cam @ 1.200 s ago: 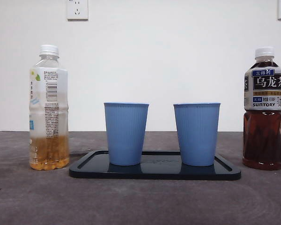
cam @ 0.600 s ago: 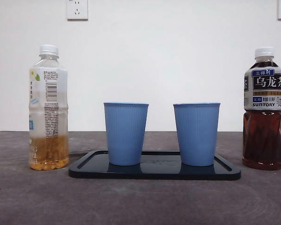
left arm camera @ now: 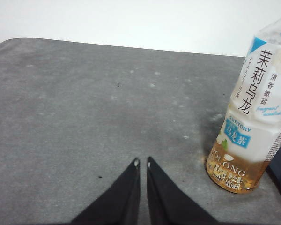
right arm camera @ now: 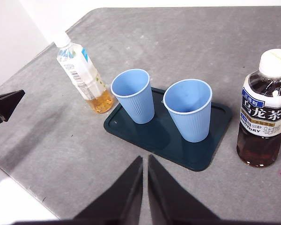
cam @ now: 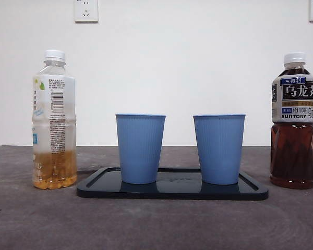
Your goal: Pour the drink into the cup
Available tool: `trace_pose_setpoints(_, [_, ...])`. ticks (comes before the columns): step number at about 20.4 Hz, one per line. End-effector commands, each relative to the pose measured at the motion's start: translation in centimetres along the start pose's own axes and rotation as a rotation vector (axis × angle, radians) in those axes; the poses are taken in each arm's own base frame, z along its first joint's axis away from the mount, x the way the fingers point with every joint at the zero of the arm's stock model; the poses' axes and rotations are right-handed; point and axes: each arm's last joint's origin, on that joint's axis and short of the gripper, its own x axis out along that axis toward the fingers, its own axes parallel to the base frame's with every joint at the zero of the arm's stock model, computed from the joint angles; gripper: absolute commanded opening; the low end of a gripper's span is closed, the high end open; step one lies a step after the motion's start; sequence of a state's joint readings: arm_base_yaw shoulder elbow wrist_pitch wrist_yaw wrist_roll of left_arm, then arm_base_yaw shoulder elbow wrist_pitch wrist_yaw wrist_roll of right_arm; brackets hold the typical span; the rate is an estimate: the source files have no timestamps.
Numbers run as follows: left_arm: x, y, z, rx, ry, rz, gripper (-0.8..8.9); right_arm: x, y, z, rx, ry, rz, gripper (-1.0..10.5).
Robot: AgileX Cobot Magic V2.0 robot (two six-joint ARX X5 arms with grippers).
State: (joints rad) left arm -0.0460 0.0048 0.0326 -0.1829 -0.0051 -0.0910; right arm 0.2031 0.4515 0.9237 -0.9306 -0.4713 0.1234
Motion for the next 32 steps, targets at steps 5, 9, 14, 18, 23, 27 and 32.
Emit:
trace_pose_setpoints(5, [0.2,0.1,-0.7,0.011,0.025,0.006,0.24,-0.2,0.2,0.4,-0.018,-0.017,0.007,0.2])
trace_pose_setpoints(9, [0.2,0.1,-0.7,0.012,0.024,0.006,0.24,-0.1,-0.5,0.2,-0.041,-0.056,-0.146,0.1])
trace_pose_setpoints(14, [0.2,0.1,-0.7,0.011,0.024,0.006,0.24,3.2,-4.5,-3.8,-0.118,-0.234,-0.533,0.1])
trace_pose_setpoints(18, [0.2,0.1,-0.7,0.011,0.024,0.006,0.24,6.6,-7.6,-9.0,-0.160,-0.420,-0.568,0.1])
trace_pose_setpoints(23, [0.2,0.1,-0.7,0.011,0.024,0.006,0.24,8.7,-9.4,-13.0,-0.142,-0.410,-0.613,0.1])
trace_pose_setpoints(27, [0.2,0.1,-0.7,0.011,0.024,0.006,0.24,9.2,-9.8,-14.3,-0.126,-0.358,-0.620,0.1])
trace_pose_setpoints(32, [0.2,0.1,-0.7,0.011,0.024,0.006,0.24,9.3,-9.8,-14.5,-0.127,-0.338,-0.622,0.1])
